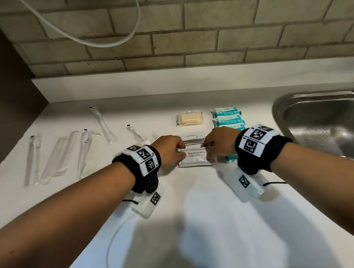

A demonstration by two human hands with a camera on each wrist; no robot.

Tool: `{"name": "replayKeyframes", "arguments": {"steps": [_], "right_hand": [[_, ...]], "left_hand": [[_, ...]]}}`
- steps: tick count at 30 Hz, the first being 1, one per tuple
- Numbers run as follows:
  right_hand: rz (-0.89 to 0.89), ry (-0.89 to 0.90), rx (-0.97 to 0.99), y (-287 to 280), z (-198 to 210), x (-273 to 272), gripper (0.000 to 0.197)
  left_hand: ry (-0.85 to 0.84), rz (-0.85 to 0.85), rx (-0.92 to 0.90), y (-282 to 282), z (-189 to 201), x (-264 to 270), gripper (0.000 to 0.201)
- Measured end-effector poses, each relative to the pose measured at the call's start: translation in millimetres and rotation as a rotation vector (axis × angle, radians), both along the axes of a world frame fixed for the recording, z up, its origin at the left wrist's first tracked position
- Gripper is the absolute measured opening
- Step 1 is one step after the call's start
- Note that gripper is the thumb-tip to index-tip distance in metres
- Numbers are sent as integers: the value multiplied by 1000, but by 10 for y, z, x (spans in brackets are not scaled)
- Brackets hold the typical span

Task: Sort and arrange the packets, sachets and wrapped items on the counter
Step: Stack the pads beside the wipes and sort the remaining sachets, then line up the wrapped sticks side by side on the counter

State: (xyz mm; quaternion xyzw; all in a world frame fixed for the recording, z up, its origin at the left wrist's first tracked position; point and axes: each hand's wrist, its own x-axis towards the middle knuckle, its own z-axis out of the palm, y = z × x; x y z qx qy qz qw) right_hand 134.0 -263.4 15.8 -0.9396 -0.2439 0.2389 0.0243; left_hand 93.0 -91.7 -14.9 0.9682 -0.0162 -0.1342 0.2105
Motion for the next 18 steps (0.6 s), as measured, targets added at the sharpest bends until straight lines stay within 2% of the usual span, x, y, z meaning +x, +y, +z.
{"name": "replayKeyframes", "arguments": {"steps": [9, 18], "right_hand": [[-2, 39, -20, -22, -57, 54, 30], [34, 14, -48, -26, -69, 39, 33]], "left_hand": [[21, -44, 40, -20, 14, 32, 32], [31, -43, 40, 15, 1, 50, 36]]}}
